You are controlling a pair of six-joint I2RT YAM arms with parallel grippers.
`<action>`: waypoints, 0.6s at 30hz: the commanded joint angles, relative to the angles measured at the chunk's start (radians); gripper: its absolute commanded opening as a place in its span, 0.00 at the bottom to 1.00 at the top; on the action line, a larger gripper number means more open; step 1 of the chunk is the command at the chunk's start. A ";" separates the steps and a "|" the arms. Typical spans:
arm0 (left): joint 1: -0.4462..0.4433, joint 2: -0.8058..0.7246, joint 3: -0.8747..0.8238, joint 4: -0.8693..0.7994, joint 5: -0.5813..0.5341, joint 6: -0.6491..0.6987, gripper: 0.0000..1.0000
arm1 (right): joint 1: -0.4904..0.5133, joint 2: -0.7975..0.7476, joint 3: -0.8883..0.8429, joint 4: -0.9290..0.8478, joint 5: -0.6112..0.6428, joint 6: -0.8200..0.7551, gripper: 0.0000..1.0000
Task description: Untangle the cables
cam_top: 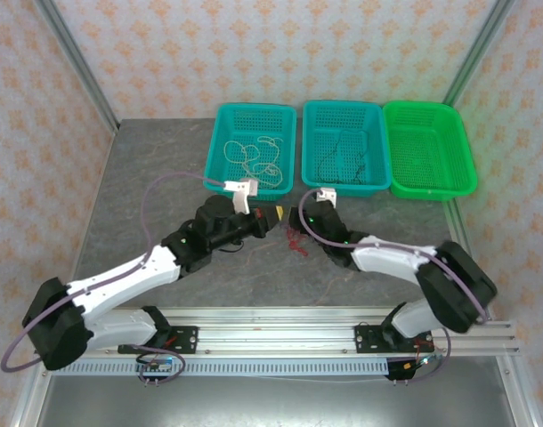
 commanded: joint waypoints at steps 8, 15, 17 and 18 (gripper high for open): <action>0.101 -0.502 0.007 -0.472 -0.497 0.106 0.00 | -0.189 -0.092 -0.203 -0.112 0.096 0.319 0.71; 0.130 -0.436 -0.058 -0.385 -0.314 0.052 0.00 | -0.202 -0.193 -0.238 0.037 -0.189 0.177 0.66; 0.130 -0.407 -0.061 -0.356 -0.281 0.042 0.00 | -0.186 -0.231 -0.240 0.155 -0.380 0.095 0.69; 0.130 -0.396 -0.057 -0.348 -0.276 0.039 0.00 | -0.155 -0.253 -0.236 0.200 -0.451 0.042 0.70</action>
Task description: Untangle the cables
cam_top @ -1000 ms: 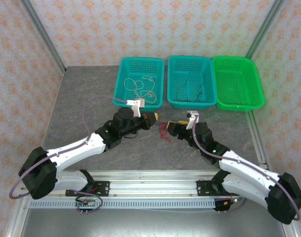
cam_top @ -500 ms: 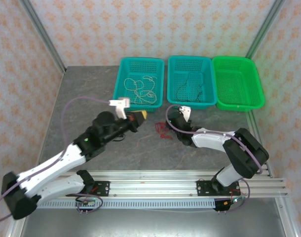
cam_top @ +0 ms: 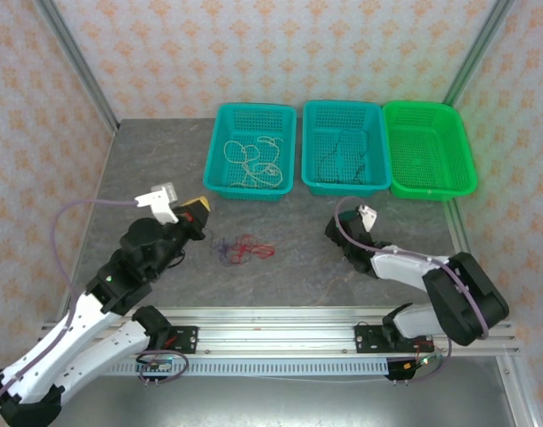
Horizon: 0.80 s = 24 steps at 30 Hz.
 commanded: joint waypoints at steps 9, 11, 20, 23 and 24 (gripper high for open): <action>0.006 0.055 0.063 0.032 0.044 -0.023 0.00 | 0.431 0.072 0.180 0.357 -0.344 -0.436 0.80; 0.005 0.062 0.095 0.014 0.026 -0.032 0.00 | 0.488 0.167 0.226 0.431 -0.303 -0.490 0.81; 0.008 0.123 0.290 -0.064 0.034 0.005 0.00 | 0.573 0.578 0.515 0.508 -0.286 -0.620 0.84; 0.009 0.127 0.333 -0.076 0.024 0.017 0.00 | 0.573 0.664 0.563 0.460 -0.091 -0.587 0.70; 0.009 0.123 0.348 -0.087 0.008 0.025 0.00 | 0.572 0.681 0.568 0.442 -0.023 -0.571 0.63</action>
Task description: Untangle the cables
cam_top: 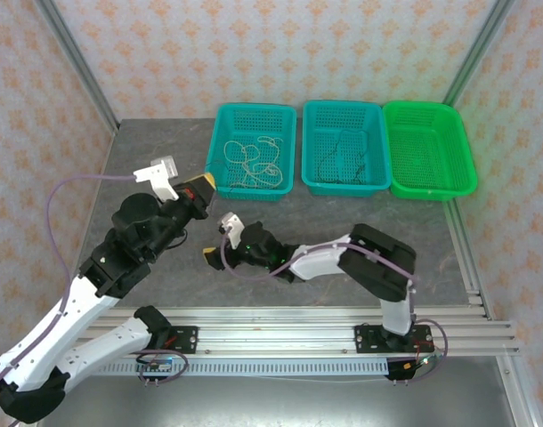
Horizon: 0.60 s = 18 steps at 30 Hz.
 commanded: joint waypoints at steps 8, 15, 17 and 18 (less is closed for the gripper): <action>0.098 -0.061 0.202 -0.214 -0.196 0.165 0.00 | -0.102 -0.043 -0.233 0.015 0.383 0.248 0.33; 0.143 -0.055 0.058 -0.236 -0.121 0.069 0.00 | -0.198 -0.291 -0.417 0.022 0.310 0.325 0.00; 0.143 -0.069 -0.054 -0.223 -0.096 0.026 0.00 | -0.228 -0.390 -0.446 0.013 0.247 0.322 0.00; 0.144 -0.074 -0.109 -0.213 -0.083 0.006 0.00 | -0.241 -0.432 -0.450 -0.006 0.216 0.315 0.00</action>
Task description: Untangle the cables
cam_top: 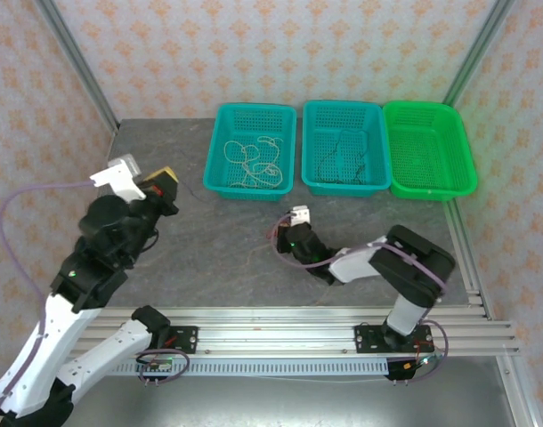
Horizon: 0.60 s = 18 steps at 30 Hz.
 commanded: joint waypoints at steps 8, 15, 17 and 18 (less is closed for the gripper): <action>0.007 -0.106 -0.552 0.160 0.086 -0.189 0.12 | -0.068 -0.388 0.041 -0.258 -0.205 -0.127 0.00; 0.006 -0.140 -0.619 0.212 0.180 -0.093 0.36 | -0.073 -0.492 0.087 -0.389 -0.291 -0.204 0.00; 0.004 -0.122 -0.591 0.287 0.316 -0.019 0.38 | -0.072 -0.504 0.101 -0.423 -0.317 -0.212 0.00; 0.003 -0.105 -0.575 0.329 0.396 0.009 0.39 | -0.072 -0.507 0.104 -0.431 -0.325 -0.213 0.00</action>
